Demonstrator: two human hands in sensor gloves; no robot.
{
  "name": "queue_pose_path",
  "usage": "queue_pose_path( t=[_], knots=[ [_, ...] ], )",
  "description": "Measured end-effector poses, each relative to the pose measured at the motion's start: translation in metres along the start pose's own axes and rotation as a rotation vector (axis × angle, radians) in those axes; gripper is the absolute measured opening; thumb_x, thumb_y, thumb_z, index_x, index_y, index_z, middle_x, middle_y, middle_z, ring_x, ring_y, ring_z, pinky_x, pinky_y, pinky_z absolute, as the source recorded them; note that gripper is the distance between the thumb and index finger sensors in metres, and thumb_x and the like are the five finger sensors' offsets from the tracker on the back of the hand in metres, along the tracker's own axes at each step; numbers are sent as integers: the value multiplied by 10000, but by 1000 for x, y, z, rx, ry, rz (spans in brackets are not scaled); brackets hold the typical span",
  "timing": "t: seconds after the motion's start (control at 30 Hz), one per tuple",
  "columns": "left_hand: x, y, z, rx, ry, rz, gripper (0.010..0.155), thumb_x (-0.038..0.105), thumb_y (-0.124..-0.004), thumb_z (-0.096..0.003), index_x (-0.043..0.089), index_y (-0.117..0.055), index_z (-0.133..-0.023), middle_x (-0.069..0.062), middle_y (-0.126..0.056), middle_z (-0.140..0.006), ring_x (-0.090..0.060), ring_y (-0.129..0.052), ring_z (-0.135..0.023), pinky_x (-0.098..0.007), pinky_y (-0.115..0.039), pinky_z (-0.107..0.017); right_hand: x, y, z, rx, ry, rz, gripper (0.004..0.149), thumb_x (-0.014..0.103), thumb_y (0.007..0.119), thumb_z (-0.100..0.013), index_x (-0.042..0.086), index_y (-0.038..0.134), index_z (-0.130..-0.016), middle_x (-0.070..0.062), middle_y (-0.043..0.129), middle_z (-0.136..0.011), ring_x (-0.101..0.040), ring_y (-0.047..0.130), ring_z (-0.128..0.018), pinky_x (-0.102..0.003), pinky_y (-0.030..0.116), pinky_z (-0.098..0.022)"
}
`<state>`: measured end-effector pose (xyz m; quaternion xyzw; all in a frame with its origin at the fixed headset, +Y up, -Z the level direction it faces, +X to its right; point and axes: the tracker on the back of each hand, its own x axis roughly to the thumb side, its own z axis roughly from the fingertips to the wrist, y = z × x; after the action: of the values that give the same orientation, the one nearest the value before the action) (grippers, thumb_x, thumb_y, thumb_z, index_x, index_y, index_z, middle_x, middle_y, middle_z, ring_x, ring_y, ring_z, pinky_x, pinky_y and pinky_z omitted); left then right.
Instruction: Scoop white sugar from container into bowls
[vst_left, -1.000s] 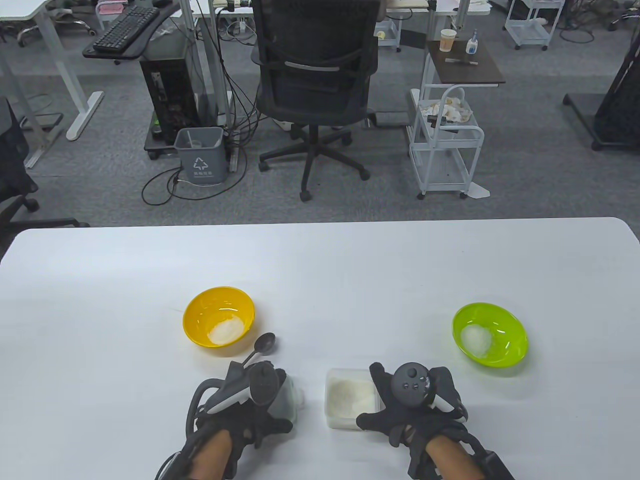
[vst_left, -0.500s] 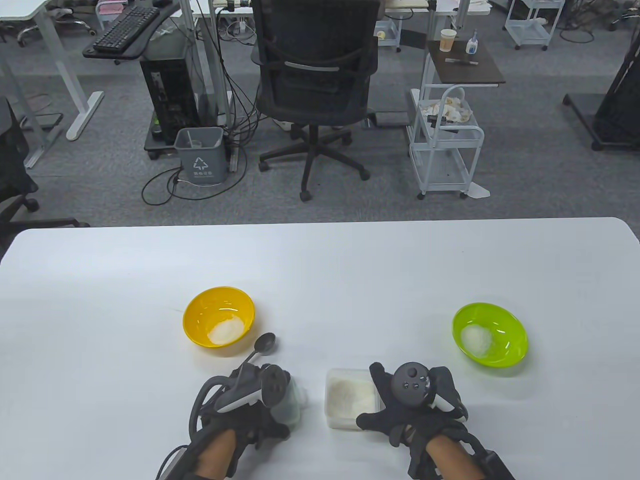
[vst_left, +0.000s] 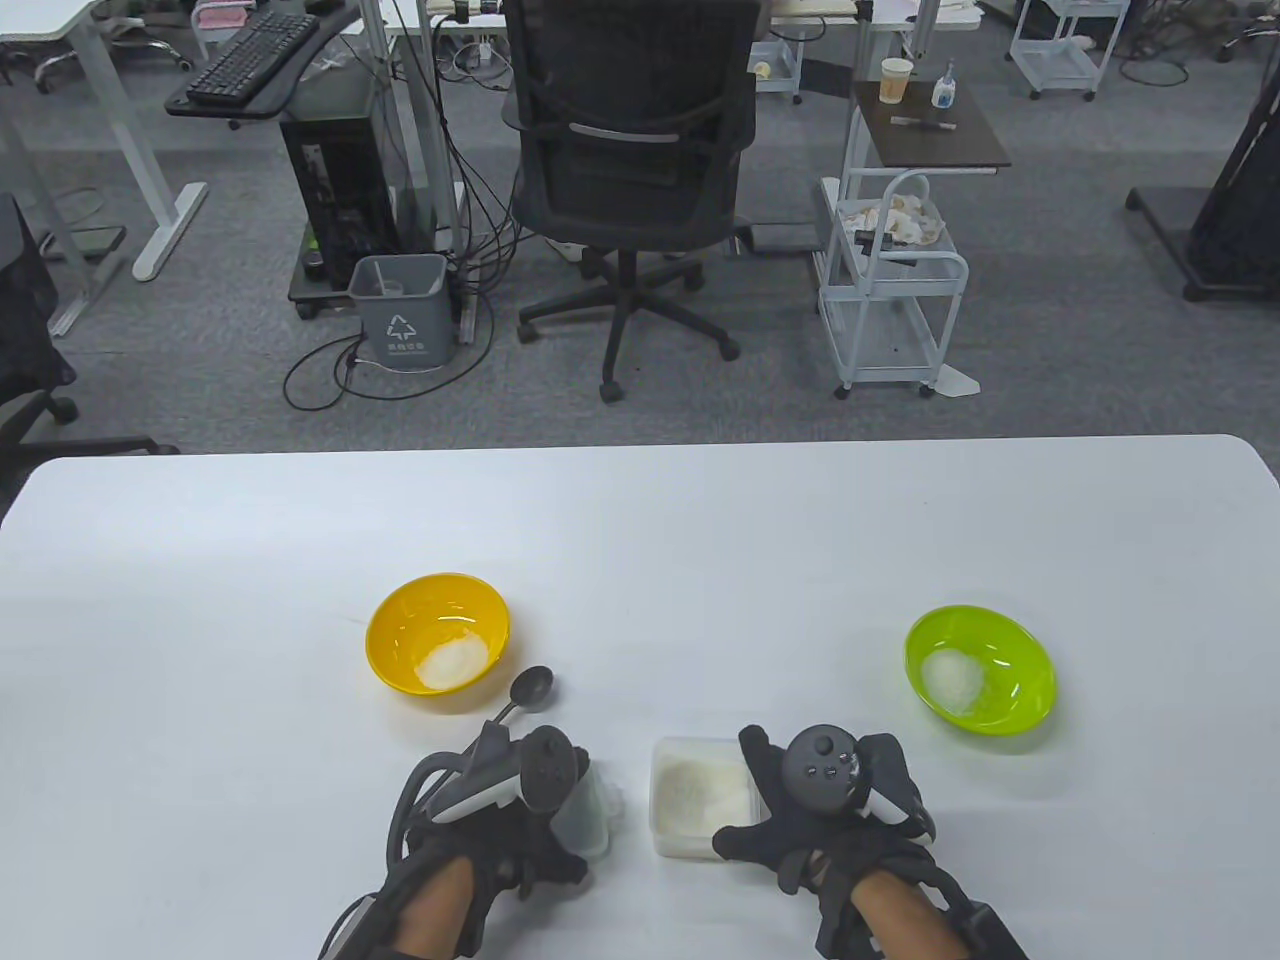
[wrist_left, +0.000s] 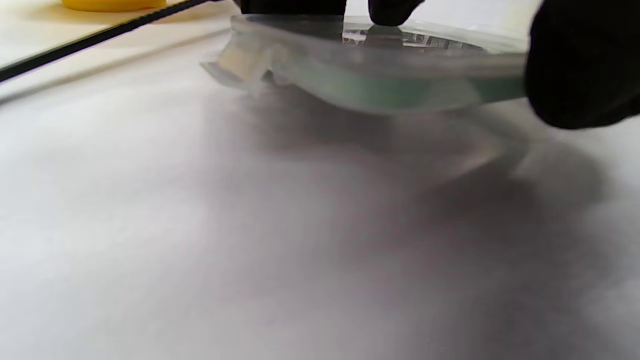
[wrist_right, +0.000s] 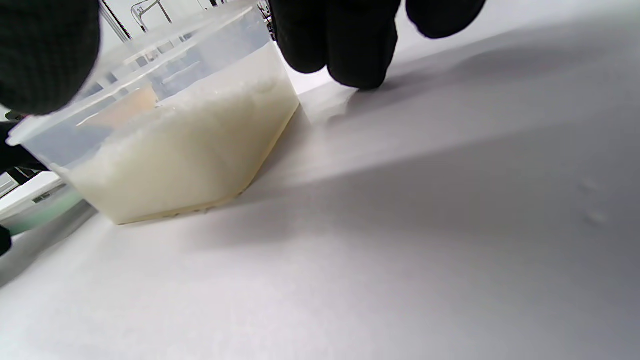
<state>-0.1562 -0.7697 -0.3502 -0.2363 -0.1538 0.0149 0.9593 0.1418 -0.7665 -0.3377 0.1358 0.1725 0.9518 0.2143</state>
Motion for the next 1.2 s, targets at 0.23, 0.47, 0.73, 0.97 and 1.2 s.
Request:
queue_pose_path(
  t=[0.23, 0.47, 0.73, 0.97, 1.2],
  knots=[
    [23, 31, 11, 86, -59, 15, 1058, 732, -890, -267, 404, -391, -1139, 0, -333, -1247, -321, -458, -1184, -585, -333, -868, 6, -4, 3, -48, 1, 38, 958, 659, 792, -397, 242, 284, -1095, -179, 493, -1138, -376, 719, -963, -602, 474, -747],
    [53, 64, 16, 186, -131, 44, 1058, 732, -905, -258, 423, -406, -1138, 23, -349, -1254, -304, -476, -1195, -586, -339, -874, 11, -22, 19, -358, 42, -238, 697, 572, 765, -441, 231, 627, -1033, -196, 715, -1018, -286, 936, -648, -528, 644, -664],
    [93, 57, 18, 230, -214, 18, 1059, 740, -901, -256, 458, -384, -1136, 68, -327, -1262, -263, -451, -1214, -579, -314, -888, 11, -17, 19, -315, 75, -574, 633, 535, 846, -420, 139, 788, -910, -125, 1022, -683, -160, 1027, -216, -421, 842, -428],
    [95, 42, 20, 282, -231, 25, 1035, 746, -831, -285, 471, -312, -1137, 79, -268, -1270, -257, -389, -1239, -604, -264, -878, 5, -15, 17, -318, 113, -641, 520, 437, 895, -423, 124, 845, -835, -85, 1047, -554, -117, 1016, -157, -398, 861, -397],
    [59, 38, 13, 289, -167, 289, 987, 791, -697, -327, 464, -243, -1140, 53, -221, -1262, -271, -419, -1214, -593, -301, -867, -17, -18, 15, -335, 168, -742, 509, 421, 878, -430, 130, 836, -846, -88, 1038, -572, -118, 1020, -179, -400, 856, -409]
  ],
)
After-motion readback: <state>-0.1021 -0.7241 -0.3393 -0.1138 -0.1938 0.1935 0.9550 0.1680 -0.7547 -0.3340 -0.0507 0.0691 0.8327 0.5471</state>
